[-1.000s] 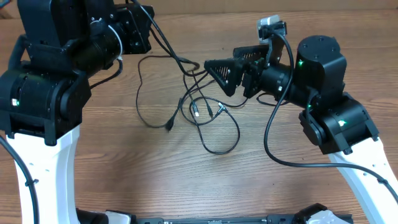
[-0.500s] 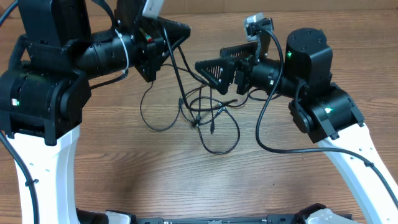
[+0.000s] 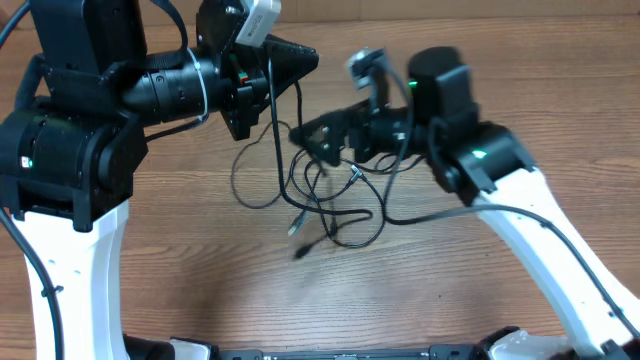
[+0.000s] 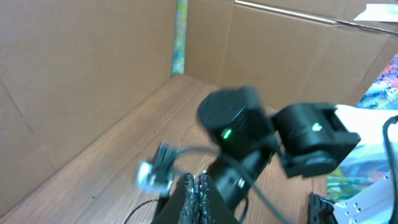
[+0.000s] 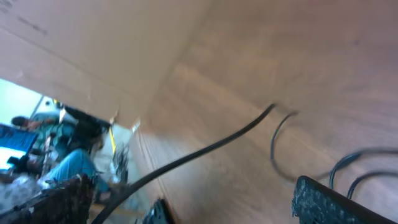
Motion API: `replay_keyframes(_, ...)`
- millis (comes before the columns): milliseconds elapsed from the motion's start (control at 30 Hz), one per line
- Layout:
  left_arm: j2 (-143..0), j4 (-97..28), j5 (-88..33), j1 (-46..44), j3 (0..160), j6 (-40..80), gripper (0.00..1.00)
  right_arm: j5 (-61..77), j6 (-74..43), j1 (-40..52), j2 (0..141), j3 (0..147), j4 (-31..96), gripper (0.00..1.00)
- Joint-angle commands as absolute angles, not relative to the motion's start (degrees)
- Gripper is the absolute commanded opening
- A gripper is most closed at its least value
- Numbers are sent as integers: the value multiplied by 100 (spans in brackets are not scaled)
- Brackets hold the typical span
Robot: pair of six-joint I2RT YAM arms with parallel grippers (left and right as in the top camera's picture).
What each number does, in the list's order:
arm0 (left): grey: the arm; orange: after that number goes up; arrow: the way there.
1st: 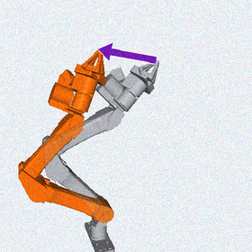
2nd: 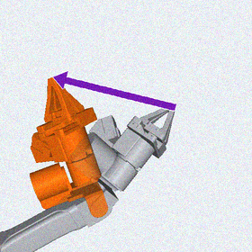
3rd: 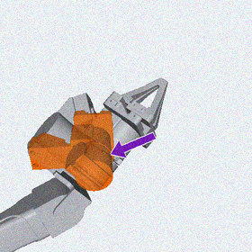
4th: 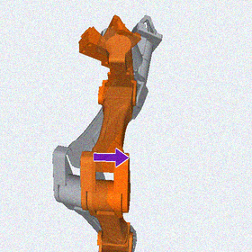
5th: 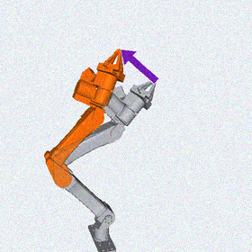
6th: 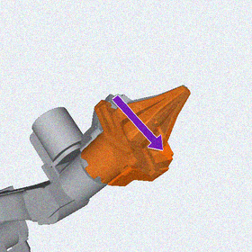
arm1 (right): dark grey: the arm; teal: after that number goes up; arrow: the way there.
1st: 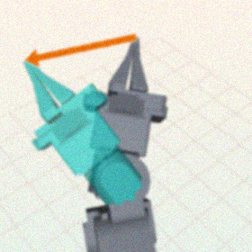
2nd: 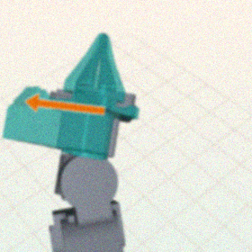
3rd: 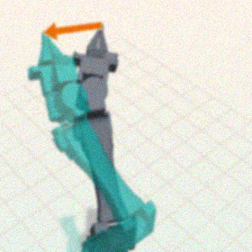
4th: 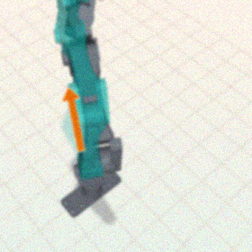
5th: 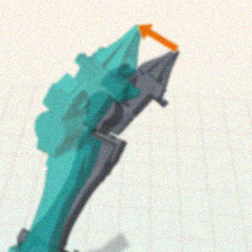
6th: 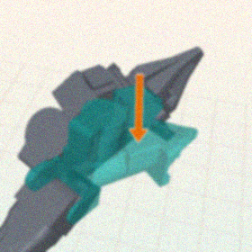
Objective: Untangle cables
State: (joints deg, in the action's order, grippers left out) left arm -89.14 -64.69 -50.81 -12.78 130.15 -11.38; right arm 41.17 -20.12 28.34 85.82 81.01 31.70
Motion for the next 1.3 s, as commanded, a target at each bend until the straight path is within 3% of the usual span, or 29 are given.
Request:
replay_keyframes(0, -8923, -6405, -4934, -1319, 13056, -1264, 4, 4005, -1743, 3033, 8855, 8176, 3382, 100)
replay_keyframes(267, -8923, -6267, -4569, -1286, 13056, -1197, 4, 1999, -1841, 3085, 9083, 8171, 4429, 98)
replay_keyframes(400, -8908, -6023, -3428, -1094, 13067, -143, 4, 766, -2010, 2941, 9083, 8171, 5111, 98)
replay_keyframes(633, -8895, -5983, -2329, -545, 13067, 956, 4, 21, -2147, 2423, 9083, 8171, 5808, 98)
replay_keyframes(800, -8895, -6224, -1732, -298, 13067, 1225, 4, 429, -2316, 1868, 9083, 8171, 5747, 98)
replay_keyframes(1067, -8897, -6396, -908, -298, 13065, 1538, 4, 727, -2307, 1739, 9083, 8171, 5588, 98)
replay_keyframes(1267, -8899, -6643, -1055, -303, 13065, 1085, 4, 2703, -1594, 1739, 9078, 8173, 4427, 98)
